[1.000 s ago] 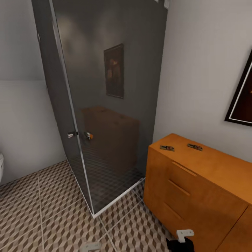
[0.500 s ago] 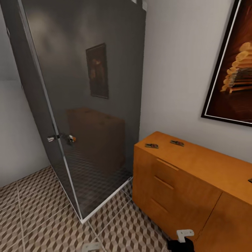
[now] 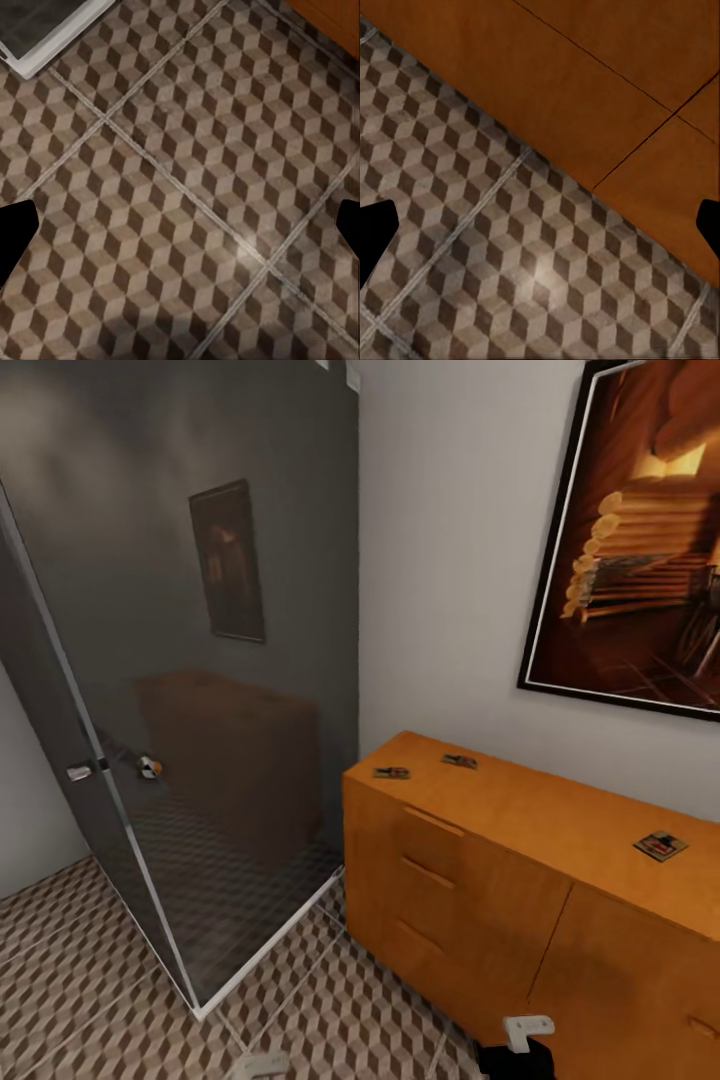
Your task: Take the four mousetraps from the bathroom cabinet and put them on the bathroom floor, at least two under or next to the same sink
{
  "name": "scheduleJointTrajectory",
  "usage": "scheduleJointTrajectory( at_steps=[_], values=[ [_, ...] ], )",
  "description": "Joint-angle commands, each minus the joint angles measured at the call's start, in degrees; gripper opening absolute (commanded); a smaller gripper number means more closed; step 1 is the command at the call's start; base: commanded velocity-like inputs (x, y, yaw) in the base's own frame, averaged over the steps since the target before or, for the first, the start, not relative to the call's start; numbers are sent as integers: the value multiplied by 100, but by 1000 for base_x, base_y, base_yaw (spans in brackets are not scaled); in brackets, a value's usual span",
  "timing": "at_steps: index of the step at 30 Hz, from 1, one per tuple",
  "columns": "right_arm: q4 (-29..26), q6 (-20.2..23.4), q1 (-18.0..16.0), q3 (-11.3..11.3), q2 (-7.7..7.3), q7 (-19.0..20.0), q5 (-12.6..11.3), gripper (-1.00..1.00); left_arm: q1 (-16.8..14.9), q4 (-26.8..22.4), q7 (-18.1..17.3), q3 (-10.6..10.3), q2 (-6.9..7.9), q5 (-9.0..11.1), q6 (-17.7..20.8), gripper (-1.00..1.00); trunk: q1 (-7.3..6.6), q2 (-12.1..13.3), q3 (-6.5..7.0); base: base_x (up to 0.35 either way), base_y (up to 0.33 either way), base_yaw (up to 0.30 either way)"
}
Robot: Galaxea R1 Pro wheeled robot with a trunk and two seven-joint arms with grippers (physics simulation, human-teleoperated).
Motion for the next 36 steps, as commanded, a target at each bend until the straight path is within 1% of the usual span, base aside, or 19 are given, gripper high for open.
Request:
scheduleJointTrajectory(
  at_steps=[1, 11, 14, 36],
  values=[
    [7, -17, -5, -1, 0, -16, 29, 100, 0, -12, 17, 0, -2, -2, 33, 100, 0, -3, -6, 0, 0, -265],
    [7, -17, -5, -1, 1, -18, 29, 100, 1, -10, 22, 0, -2, -2, 33, 100, 0, -3, -6, 0, 0, -263],
    [7, -17, -5, -1, 0, -19, 29, 100, 0, -7, 22, 0, -2, -2, 30, 100, 0, -3, -6, 0, 0, -140],
    [7, -17, -5, -1, 3, -37, 29, 100, 1, -3, 23, 0, 0, -2, 24, 100, 0, -3, -6, 0, 0, -17]
  ],
)
